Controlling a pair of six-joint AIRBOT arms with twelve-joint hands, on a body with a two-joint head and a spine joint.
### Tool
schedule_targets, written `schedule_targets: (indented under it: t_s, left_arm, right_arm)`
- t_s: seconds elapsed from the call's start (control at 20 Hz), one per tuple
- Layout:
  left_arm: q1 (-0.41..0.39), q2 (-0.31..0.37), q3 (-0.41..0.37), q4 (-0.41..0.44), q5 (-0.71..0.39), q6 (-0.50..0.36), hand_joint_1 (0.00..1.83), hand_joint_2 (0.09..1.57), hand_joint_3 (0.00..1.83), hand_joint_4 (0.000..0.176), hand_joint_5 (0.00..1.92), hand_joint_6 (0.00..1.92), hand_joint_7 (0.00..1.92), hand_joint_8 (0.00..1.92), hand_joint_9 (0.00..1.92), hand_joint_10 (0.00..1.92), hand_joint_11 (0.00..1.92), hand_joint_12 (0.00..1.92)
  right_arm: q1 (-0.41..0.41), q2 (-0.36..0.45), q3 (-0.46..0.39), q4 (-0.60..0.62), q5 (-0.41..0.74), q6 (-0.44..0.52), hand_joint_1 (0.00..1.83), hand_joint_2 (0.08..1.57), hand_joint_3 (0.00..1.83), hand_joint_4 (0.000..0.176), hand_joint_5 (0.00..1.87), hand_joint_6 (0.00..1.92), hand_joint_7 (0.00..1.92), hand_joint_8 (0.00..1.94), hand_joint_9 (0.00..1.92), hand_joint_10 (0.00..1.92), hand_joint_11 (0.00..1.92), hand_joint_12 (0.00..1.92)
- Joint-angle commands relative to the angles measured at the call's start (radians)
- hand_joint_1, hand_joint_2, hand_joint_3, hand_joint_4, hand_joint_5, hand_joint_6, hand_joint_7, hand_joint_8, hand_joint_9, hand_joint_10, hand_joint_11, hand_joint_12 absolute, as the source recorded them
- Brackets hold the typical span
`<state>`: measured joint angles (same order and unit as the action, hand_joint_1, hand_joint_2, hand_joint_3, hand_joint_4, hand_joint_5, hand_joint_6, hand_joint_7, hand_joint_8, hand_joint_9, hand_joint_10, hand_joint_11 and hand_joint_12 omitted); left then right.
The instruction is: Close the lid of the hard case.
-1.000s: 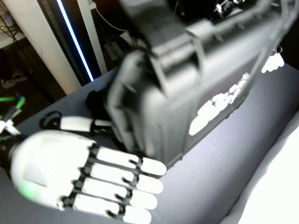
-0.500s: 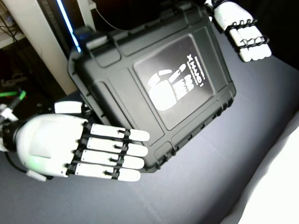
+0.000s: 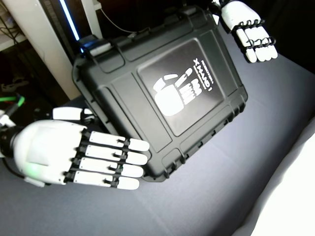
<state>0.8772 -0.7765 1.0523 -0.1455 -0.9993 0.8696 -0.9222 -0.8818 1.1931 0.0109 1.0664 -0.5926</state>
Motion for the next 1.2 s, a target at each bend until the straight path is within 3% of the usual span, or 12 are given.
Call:
schedule_targets:
  t_s: [0.0, 0.05, 0.15, 0.2, 0.35, 0.4, 0.45, 0.55, 0.85, 0.9, 1.05, 1.15]
  left_arm:
    - [0.012, 0.016, -0.008, -0.026, -0.148, -0.002, 0.00, 1.21, 0.02, 0.000, 0.00, 0.00, 0.00, 0.00, 0.00, 0.00, 0.00, 0.00]
    - [0.035, 0.022, -0.017, -0.034, -0.158, -0.002, 0.00, 1.22, 0.02, 0.000, 0.00, 0.00, 0.00, 0.00, 0.00, 0.00, 0.00, 0.00]
    - [0.086, 0.035, -0.037, -0.060, -0.192, -0.002, 0.00, 1.27, 0.01, 0.000, 0.00, 0.00, 0.00, 0.00, 0.00, 0.00, 0.02, 0.01]
    - [0.117, 0.042, -0.048, -0.080, -0.218, -0.002, 0.00, 1.27, 0.01, 0.000, 0.00, 0.00, 0.00, 0.00, 0.00, 0.00, 0.02, 0.01]
    - [0.205, 0.060, -0.079, -0.136, -0.295, -0.003, 0.00, 1.28, 0.01, 0.000, 0.00, 0.00, 0.00, 0.00, 0.00, 0.00, 0.04, 0.02]
    - [0.238, 0.068, -0.090, -0.152, -0.323, -0.008, 0.00, 1.27, 0.01, 0.000, 0.00, 0.00, 0.00, 0.00, 0.00, 0.00, 0.01, 0.00]
    - [0.251, 0.070, -0.093, -0.160, -0.337, -0.012, 0.00, 1.29, 0.01, 0.000, 0.00, 0.00, 0.00, 0.00, 0.00, 0.00, 0.00, 0.00]
    - [0.279, 0.074, -0.101, -0.175, -0.369, -0.017, 0.00, 1.31, 0.02, 0.000, 0.01, 0.01, 0.03, 0.01, 0.02, 0.01, 0.00, 0.00]
    - [0.257, 0.049, -0.100, -0.159, -0.451, -0.025, 0.00, 1.29, 0.01, 0.000, 0.00, 0.00, 0.00, 0.00, 0.00, 0.00, 0.00, 0.00]
    - [0.241, 0.035, -0.096, -0.152, -0.475, -0.029, 0.00, 1.29, 0.00, 0.016, 0.00, 0.00, 0.00, 0.00, 0.00, 0.00, 0.00, 0.00]
    - [0.194, -0.015, -0.076, -0.132, -0.541, -0.074, 0.02, 1.28, 0.00, 0.000, 0.00, 0.00, 0.00, 0.00, 0.00, 0.00, 0.00, 0.00]
    - [0.184, -0.044, -0.071, -0.126, -0.599, -0.100, 0.08, 1.24, 0.00, 0.000, 0.01, 0.00, 0.00, 0.00, 0.00, 0.00, 0.00, 0.00]
  right_arm:
    - [-0.002, 0.015, -0.006, 0.044, 0.150, 0.013, 0.00, 1.29, 0.00, 0.011, 0.03, 0.01, 0.01, 0.00, 0.01, 0.01, 0.10, 0.05]
    - [-0.016, 0.023, -0.013, 0.046, 0.156, 0.013, 0.00, 1.30, 0.00, 0.005, 0.04, 0.01, 0.01, 0.01, 0.02, 0.01, 0.11, 0.06]
    - [-0.046, 0.040, -0.028, 0.054, 0.171, 0.013, 0.00, 1.30, 0.00, 0.019, 0.04, 0.01, 0.02, 0.01, 0.02, 0.01, 0.09, 0.05]
    - [-0.065, 0.050, -0.038, 0.061, 0.181, 0.013, 0.00, 1.29, 0.00, 0.001, 0.04, 0.01, 0.03, 0.01, 0.03, 0.01, 0.09, 0.05]
    - [-0.143, 0.065, -0.062, 0.118, 0.250, 0.013, 0.00, 1.31, 0.01, 0.002, 0.04, 0.00, 0.03, 0.00, 0.02, 0.00, 0.04, 0.03]
    - [-0.181, 0.074, -0.074, 0.146, 0.285, 0.013, 0.00, 1.32, 0.01, 0.013, 0.03, 0.00, 0.02, 0.00, 0.01, 0.00, 0.02, 0.02]
    - [-0.201, 0.080, -0.080, 0.159, 0.303, 0.013, 0.00, 1.34, 0.02, 0.000, 0.03, 0.00, 0.01, 0.00, 0.01, 0.00, 0.03, 0.02]
    - [-0.250, 0.096, -0.097, 0.192, 0.350, 0.013, 0.00, 1.35, 0.02, 0.000, 0.02, 0.00, 0.00, 0.00, 0.01, 0.00, 0.03, 0.03]
    - [-0.273, 0.087, -0.104, 0.211, 0.480, 0.012, 0.06, 1.38, 0.00, 0.000, 0.06, 0.01, 0.04, 0.01, 0.02, 0.01, 0.05, 0.05]
    - [-0.272, 0.075, -0.102, 0.214, 0.520, 0.011, 0.06, 1.37, 0.00, 0.000, 0.08, 0.01, 0.06, 0.01, 0.04, 0.01, 0.06, 0.06]
    - [-0.257, 0.056, -0.105, 0.220, 0.608, 0.011, 0.21, 1.35, 0.00, 0.000, 0.12, 0.00, 0.10, 0.00, 0.11, 0.01, 0.12, 0.11]
    - [-0.244, 0.043, -0.108, 0.218, 0.665, 0.011, 0.27, 1.30, 0.00, 0.000, 0.09, 0.00, 0.27, 0.01, 0.24, 0.01, 0.10, 0.50]
